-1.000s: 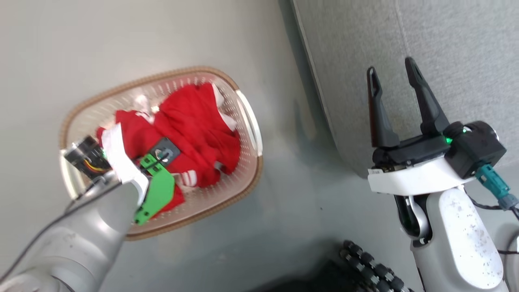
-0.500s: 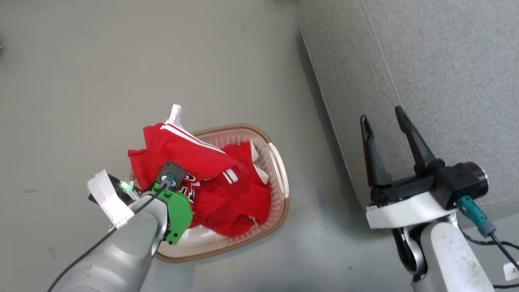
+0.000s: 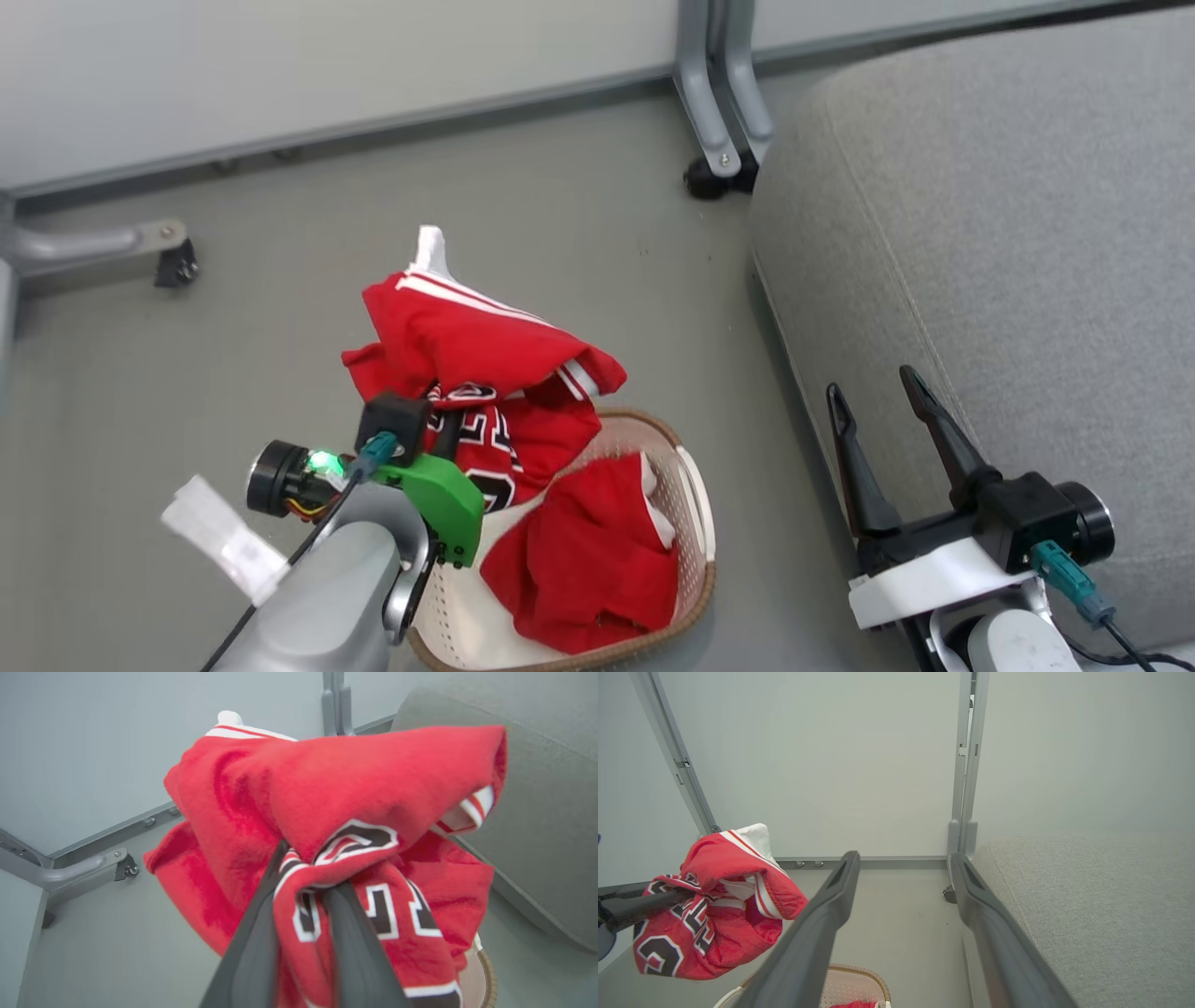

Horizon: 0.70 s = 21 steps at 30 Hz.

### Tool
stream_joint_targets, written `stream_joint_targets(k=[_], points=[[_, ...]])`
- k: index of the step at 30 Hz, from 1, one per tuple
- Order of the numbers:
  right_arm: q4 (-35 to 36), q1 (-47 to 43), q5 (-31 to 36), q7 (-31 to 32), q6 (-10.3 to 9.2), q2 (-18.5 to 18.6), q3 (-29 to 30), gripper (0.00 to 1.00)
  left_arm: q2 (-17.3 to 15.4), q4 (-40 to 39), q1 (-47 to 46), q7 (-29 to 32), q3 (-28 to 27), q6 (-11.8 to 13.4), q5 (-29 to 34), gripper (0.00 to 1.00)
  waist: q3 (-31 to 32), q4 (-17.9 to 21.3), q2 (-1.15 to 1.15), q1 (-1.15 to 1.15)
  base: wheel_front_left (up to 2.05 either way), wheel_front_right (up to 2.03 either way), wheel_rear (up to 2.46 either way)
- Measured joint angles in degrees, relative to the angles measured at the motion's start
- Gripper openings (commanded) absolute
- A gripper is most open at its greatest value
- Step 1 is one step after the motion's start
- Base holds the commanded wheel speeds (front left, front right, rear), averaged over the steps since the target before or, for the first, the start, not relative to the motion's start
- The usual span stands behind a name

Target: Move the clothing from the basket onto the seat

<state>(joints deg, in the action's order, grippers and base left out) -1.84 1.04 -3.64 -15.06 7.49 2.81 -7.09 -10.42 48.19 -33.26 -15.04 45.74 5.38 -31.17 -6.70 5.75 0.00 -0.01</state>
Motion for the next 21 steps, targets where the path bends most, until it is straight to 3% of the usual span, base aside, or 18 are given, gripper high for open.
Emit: stream_joint_targets(k=[8,13,16,21], points=[[0.65,-1.38,0.38,0.00,0.00,0.05,0.08,1.00,-2.20,-21.12,9.72,-0.01,-13.32,1.45,6.53,0.00,5.62,-1.84,0.00,0.00,0.00,0.00,0.00],[0.93,-2.32,0.37,0.00,0.00,0.33,-0.22,1.00,-0.38,-31.89,15.18,-0.01,-21.71,1.35,10.65,0.00,7.41,-2.40,0.00,0.00,0.00,0.00,0.00],[1.11,-3.15,0.37,0.00,0.00,0.52,0.02,1.00,1.79,-37.31,18.12,-0.04,-26.35,0.00,12.43,0.00,8.09,-2.61,0.00,0.00,0.00,0.00,0.00],[1.52,-3.39,0.37,0.00,0.00,0.82,-0.54,1.00,4.28,-43.50,21.18,-0.10,-31.12,-4.91,15.77,0.00,8.78,-2.80,0.00,0.00,0.00,0.00,0.00]])
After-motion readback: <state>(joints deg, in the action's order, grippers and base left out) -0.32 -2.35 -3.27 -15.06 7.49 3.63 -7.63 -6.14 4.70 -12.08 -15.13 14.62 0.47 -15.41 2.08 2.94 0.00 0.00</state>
